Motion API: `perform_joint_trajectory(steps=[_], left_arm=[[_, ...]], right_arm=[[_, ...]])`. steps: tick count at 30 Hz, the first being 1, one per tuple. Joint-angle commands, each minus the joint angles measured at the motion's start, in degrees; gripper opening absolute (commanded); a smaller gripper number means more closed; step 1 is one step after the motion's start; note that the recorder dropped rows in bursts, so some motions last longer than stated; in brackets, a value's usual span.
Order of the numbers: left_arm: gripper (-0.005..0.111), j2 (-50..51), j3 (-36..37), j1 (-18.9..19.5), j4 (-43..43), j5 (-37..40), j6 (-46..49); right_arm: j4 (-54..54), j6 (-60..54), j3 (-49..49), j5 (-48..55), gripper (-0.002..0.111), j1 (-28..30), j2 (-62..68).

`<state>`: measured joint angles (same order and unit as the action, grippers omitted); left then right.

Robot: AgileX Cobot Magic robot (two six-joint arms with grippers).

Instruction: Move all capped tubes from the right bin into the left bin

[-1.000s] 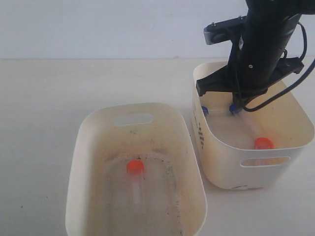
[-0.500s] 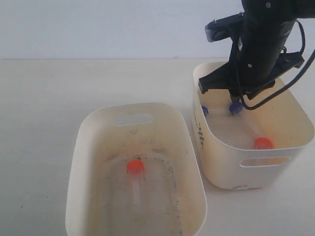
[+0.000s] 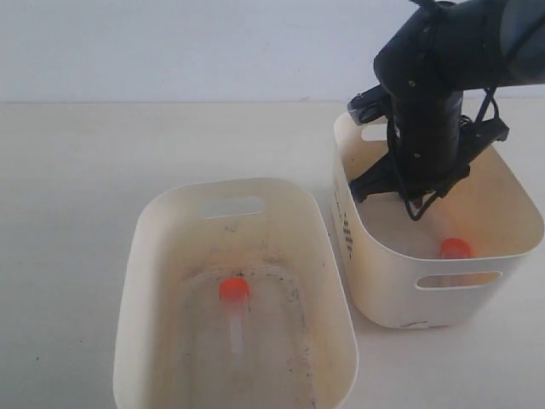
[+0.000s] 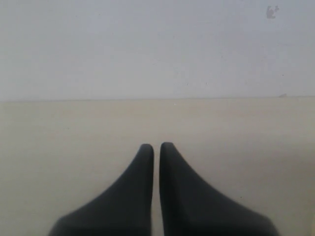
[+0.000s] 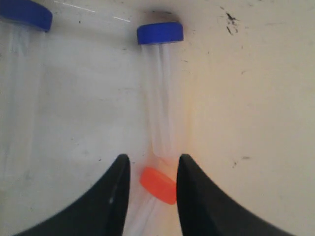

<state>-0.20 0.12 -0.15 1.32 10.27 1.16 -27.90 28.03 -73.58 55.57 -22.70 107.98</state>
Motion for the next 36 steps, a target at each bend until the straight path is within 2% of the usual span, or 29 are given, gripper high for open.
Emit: perform_joint_trajectory(steps=[1,7,22,36], left_arm=[[0.004,0.20,-0.12,-0.41,0.19,-0.42,-0.24],[0.004,0.20,-0.12,-0.41,0.19,-0.42,-0.24],[0.004,0.20,-0.12,-0.41,0.19,-0.42,-0.24],[0.004,0.20,-0.12,-0.41,0.19,-0.42,-0.24]], right_arm=[[0.36,0.39,-0.62,-1.29,0.032,1.60,0.67],[2.22,-1.72,-0.62,-0.94,0.032,5.14,0.67],[10.60,-3.17,-0.62,-4.54,0.032,4.81,0.67],[10.13,-3.04,-0.62,-5.37,0.032,4.42,0.67]])
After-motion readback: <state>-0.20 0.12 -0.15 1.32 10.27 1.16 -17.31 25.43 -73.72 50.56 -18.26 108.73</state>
